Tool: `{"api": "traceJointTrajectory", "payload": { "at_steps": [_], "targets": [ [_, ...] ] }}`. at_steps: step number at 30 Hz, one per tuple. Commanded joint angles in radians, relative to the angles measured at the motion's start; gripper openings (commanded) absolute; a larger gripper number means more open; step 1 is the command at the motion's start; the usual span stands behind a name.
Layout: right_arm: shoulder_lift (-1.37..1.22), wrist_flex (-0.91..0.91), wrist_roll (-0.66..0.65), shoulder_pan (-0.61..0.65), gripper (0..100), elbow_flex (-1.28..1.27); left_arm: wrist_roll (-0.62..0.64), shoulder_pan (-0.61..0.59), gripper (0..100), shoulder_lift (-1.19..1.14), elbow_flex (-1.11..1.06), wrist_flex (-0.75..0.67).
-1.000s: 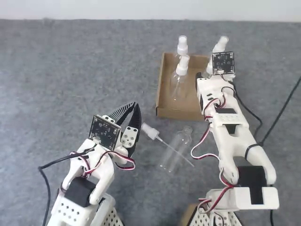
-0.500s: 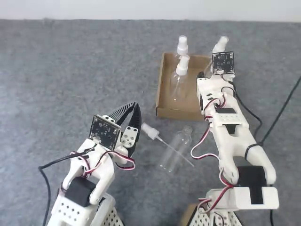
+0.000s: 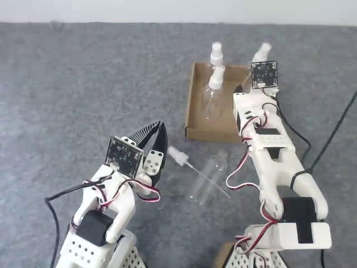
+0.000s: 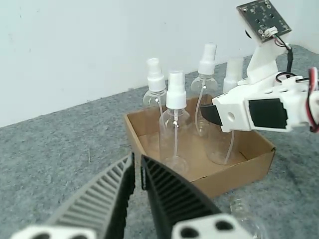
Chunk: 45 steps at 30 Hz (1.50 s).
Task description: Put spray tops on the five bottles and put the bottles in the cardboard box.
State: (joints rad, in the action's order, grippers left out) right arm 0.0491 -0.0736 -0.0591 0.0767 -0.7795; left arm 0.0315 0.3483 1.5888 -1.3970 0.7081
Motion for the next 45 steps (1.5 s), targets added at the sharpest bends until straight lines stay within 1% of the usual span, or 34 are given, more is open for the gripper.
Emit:
{"api": "traceJointTrajectory", "payload": {
  "at_steps": [1,5,12,18,22,25,28,31,33,35,37,39,41,43,45],
  "targets": [
    [0.035,0.012,0.008,0.01,24.2,0.06,0.002,0.003,1,0.02,0.008,-0.023],
    [0.099,0.025,0.008,0.007,24.2,0.06,0.002,0.003,1,0.02,0.008,-0.023],
    [0.217,0.131,0.008,0.008,24.2,0.087,0.002,0.003,1,0.02,0.008,-0.023],
    [0.348,0.292,0.008,0.007,24.2,0.147,0.002,0.002,1,0.02,0.008,-0.023],
    [0.496,0.458,0.008,0.015,24.2,0.184,0.002,0.0,1,0.02,0.008,-0.023],
    [0.607,0.615,0.008,0.056,24.1,0.19,0.002,-0.002,1,0.015,0.008,-0.023],
    [0.676,0.82,0.008,0.142,24.0,0.189,0.034,-0.002,1,0.012,0.015,-0.014],
    [0.7,1.012,0.009,0.245,24.0,0.189,0.057,-0.006,1,0.009,0.062,0.041],
    [0.704,1.099,0.017,0.298,24.0,0.186,0.058,-0.032,1,-0.009,0.113,0.091],
    [0.694,1.171,0.058,0.348,24.0,0.18,0.06,-0.084,1,-0.055,0.159,0.101],
    [0.697,1.214,0.147,0.371,23.9,0.158,0.054,-0.135,1,-0.121,0.203,0.103],
    [0.704,1.25,0.201,0.364,23.9,0.138,0.011,-0.15,1,-0.215,0.26,0.114],
    [0.717,1.288,0.193,0.312,24.0,0.12,-0.014,-0.135,2,-0.327,0.335,0.153],
    [0.737,1.323,0.17,0.237,24.0,0.104,-0.038,-0.103,3,-0.45,0.427,0.23],
    [0.765,1.369,0.126,0.12,24.1,0.086,-0.08,-0.063,8,-0.572,0.516,0.315]
  ]
}}
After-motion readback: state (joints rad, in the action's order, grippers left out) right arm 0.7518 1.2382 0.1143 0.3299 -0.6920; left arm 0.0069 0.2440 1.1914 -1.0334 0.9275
